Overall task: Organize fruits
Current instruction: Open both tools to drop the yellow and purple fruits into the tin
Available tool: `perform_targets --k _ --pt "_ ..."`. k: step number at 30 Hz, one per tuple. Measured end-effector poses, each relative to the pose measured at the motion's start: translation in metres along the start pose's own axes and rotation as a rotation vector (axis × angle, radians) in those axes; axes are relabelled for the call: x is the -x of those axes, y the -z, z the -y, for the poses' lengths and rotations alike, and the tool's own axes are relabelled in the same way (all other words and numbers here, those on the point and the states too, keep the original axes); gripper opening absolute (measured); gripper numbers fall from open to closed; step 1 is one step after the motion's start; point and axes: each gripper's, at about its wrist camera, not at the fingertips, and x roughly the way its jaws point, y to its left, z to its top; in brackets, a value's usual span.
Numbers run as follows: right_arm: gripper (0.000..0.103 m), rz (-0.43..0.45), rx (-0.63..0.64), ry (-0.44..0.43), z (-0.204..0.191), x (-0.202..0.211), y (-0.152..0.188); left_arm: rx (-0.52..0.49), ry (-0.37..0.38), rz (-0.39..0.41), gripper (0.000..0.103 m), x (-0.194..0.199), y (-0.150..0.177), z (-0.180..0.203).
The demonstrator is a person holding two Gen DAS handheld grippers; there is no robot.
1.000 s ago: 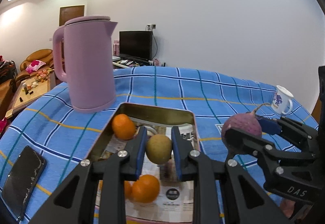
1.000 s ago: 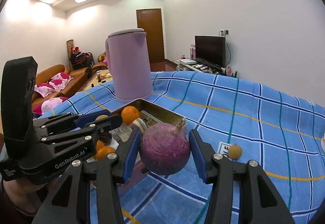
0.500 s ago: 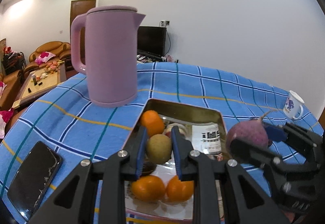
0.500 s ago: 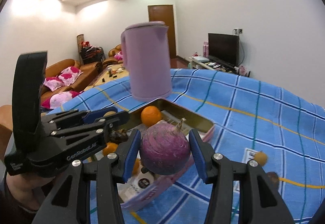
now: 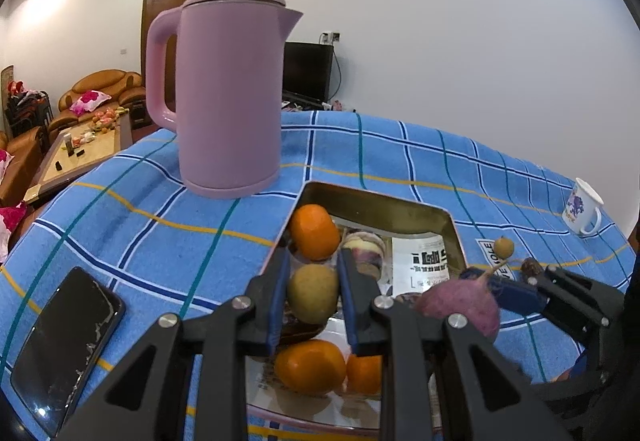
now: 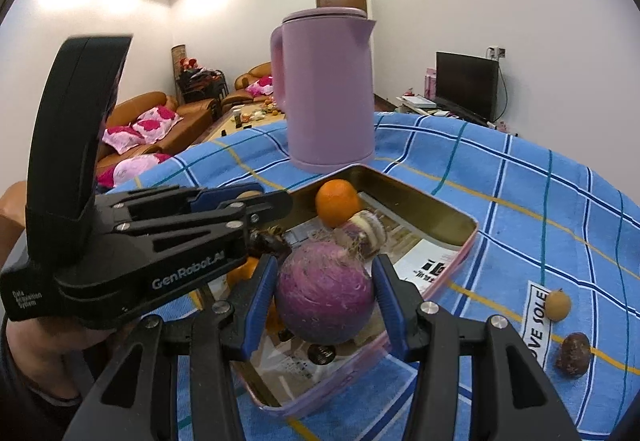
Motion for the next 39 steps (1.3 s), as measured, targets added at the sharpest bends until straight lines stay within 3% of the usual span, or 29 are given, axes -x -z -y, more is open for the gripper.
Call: perform_targets --k 7,8,11,15,18,30,39 --pt "0.052 -0.02 0.046 -0.017 -0.01 -0.003 0.004 0.005 -0.011 -0.005 0.028 0.0 0.001 0.002" --pt "0.052 -0.017 0.046 -0.019 -0.01 -0.001 0.003 0.007 -0.014 -0.004 0.033 0.0 0.001 0.002" --pt "0.059 -0.005 0.04 -0.001 -0.008 0.003 0.001 0.018 -0.035 0.018 0.062 0.006 0.0 0.003" --pt "0.059 0.007 0.033 0.017 -0.002 0.011 0.001 0.01 -0.032 0.026 0.065 0.011 -0.002 0.008" --pt "0.059 0.018 0.022 0.036 0.008 0.02 0.002 0.016 -0.034 0.034 0.073 0.012 -0.002 0.011" --pt "0.059 0.037 -0.041 0.198 0.075 0.059 0.013 -0.033 -0.016 0.03 0.077 0.016 -0.001 0.048" --pt "0.059 -0.018 -0.195 0.371 0.151 0.071 0.031 -0.127 0.015 0.02 0.087 0.01 -0.001 0.106"
